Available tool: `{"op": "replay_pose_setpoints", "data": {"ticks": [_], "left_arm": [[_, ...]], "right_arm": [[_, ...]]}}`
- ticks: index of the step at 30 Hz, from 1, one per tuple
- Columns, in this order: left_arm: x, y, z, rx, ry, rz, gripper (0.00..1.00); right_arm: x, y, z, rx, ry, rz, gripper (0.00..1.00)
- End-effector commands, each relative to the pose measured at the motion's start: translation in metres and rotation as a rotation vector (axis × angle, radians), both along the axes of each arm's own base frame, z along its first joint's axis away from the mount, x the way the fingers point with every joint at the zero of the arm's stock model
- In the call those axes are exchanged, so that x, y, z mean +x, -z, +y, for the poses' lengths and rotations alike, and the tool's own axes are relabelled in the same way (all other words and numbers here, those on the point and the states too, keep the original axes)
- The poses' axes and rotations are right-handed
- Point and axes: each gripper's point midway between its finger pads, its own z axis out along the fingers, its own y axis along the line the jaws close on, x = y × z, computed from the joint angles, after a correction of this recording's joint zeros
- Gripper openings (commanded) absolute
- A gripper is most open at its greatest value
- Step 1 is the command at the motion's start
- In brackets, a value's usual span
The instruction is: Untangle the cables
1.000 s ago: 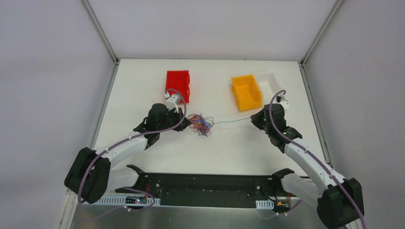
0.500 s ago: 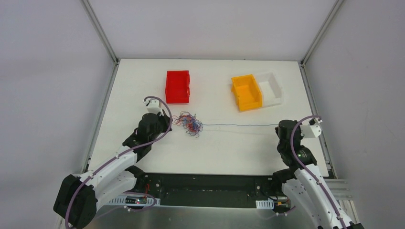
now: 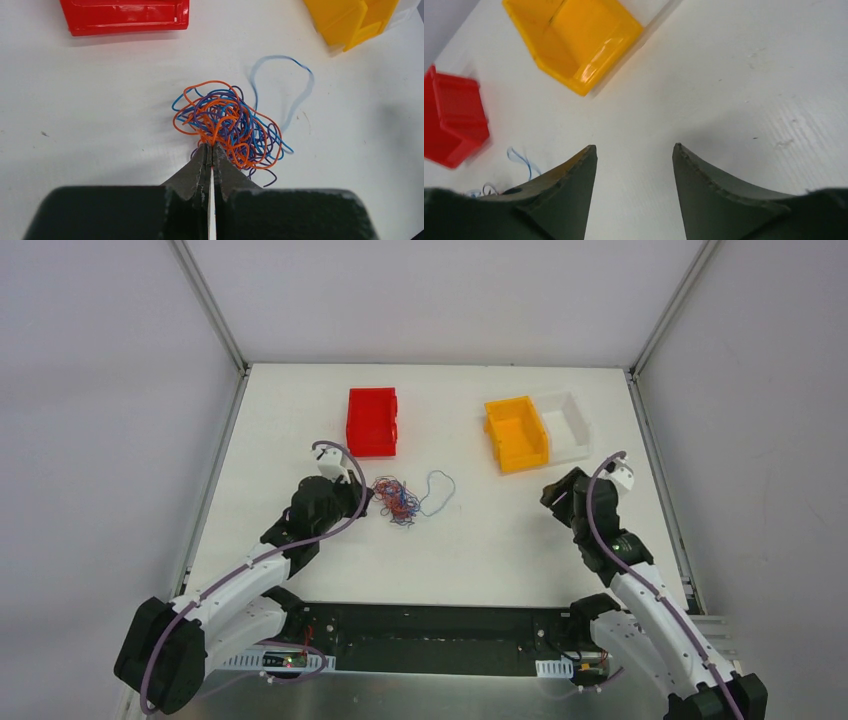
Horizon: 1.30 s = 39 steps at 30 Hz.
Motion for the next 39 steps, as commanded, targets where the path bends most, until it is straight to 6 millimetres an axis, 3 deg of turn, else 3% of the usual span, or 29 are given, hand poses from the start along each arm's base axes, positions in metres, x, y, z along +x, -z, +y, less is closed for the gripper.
{"op": "replay_pose_setpoints", "data": {"ticks": [1,10,13,18,21,31,39], "left_arm": [[0.001,-0.013,-0.018,-0.049,0.082,-0.045,0.00],[0.000,-0.016,-0.020,-0.055,0.094,-0.055,0.00],[-0.001,-0.017,-0.019,-0.057,0.094,-0.060,0.00],[-0.002,-0.018,-0.020,-0.060,0.098,-0.061,0.00],[-0.002,-0.018,-0.021,-0.062,0.105,-0.059,0.00],[-0.002,-0.016,-0.022,-0.063,0.107,-0.052,0.00],[-0.001,-0.016,-0.021,-0.058,0.102,-0.052,0.00]], "right_arm": [[0.012,-0.039,0.060,-0.043,-0.352,-0.098,0.63],[0.001,-0.027,0.205,-0.077,-0.933,-0.033,0.67],[0.003,-0.021,0.240,-0.121,-1.037,-0.048,0.73],[0.011,-0.011,0.276,-0.068,-1.113,-0.017,0.72],[0.010,-0.003,0.289,-0.079,-1.186,-0.009,0.71],[0.007,0.037,0.303,-0.227,-1.300,0.041,0.63],[0.009,0.047,0.310,-0.240,-1.308,0.040,0.53]]}}
